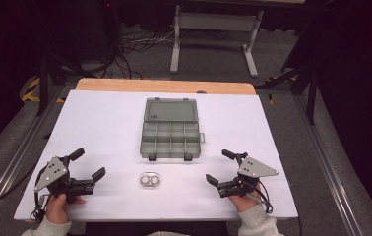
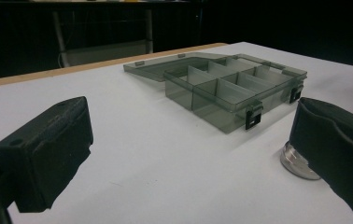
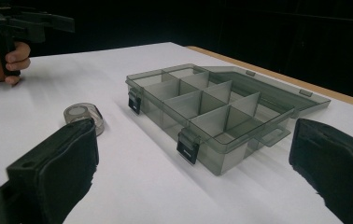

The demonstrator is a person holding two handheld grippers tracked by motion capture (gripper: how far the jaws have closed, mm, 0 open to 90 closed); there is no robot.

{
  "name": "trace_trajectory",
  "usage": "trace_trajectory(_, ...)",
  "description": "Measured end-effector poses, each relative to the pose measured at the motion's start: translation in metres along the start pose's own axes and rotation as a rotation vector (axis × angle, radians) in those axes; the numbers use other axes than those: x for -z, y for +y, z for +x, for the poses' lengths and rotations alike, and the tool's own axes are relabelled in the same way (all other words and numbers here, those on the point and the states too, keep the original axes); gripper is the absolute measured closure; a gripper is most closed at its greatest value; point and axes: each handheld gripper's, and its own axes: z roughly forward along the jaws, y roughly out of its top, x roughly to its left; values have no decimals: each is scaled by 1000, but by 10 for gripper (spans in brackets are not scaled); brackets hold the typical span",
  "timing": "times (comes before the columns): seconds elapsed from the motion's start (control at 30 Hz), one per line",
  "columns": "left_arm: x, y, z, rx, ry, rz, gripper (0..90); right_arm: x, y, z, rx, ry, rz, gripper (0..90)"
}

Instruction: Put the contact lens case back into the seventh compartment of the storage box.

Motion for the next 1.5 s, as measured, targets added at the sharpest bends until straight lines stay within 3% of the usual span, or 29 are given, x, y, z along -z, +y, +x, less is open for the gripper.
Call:
trace_trajectory(0.73, -1, 0, -1, -8, -3, 7, 3, -2, 2, 2, 2, 22, 16, 28)
trace_trajectory(0.87, -1, 0, -1, -8, 1, 8, 3, -6, 9, 5, 6, 51, 58, 48)
trace_trajectory(0.97, -1, 0, -2, -14, 0, 16, 3, -11, 13, 7, -2, 76, 56, 49)
trace_trajectory(1.07, -1, 0, -2, -18, -2, 17, 3, -19, 22, 11, 25, 92, 66, 48)
trace_trajectory(1.5, -3, 0, -3, -23, -9, 26, 3, -51, 40, 24, 60, 181, 128, 59)
